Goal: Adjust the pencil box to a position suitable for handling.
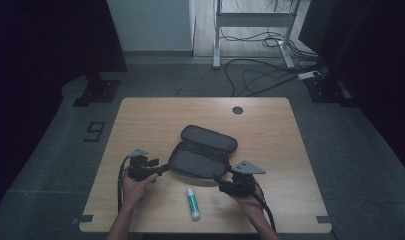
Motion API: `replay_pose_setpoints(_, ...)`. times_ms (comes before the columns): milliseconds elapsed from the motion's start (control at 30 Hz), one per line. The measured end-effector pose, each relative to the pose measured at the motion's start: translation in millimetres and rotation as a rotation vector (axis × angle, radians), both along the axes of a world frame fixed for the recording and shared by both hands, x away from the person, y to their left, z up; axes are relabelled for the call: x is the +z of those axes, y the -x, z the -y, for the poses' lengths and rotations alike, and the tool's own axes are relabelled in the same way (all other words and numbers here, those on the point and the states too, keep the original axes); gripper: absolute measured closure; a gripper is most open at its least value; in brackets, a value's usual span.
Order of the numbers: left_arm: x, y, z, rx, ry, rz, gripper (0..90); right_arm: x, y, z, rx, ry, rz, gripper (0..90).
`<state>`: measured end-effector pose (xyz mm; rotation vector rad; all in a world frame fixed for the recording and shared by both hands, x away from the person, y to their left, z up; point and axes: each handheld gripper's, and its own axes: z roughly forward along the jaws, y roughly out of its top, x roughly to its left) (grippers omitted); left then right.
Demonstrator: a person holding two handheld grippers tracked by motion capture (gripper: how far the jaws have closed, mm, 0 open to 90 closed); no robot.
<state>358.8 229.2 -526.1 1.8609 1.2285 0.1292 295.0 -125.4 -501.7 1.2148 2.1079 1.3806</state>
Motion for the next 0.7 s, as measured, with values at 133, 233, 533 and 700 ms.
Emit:
replay_pose_setpoints(133, -2.3, -2.3, -4.2, 0.007, -0.006, -0.003, 34.6, 3.4, 4.5, -8.4, 0.031, -0.003, 0.001, 35.2)
replay_pose_setpoints(233, -1.3, -1.3, -9.7, 0.023, -0.001, -0.001, 34.6, 2.7, 9.3, -14.9, 0.056, 0.005, -0.004, 34.8)
replay_pose_setpoints(533, 2.2, 0.7, -14.8, 0.038, -0.001, 0.005, 34.6, -3.3, 22.3, -30.7, 0.125, 0.028, -0.013, 34.6)
replay_pose_setpoints(700, 2.3, 0.7, -14.6, 0.038, 0.000, 0.006, 34.6, -4.5, 27.7, -37.4, 0.143, 0.046, -0.007, 34.5)
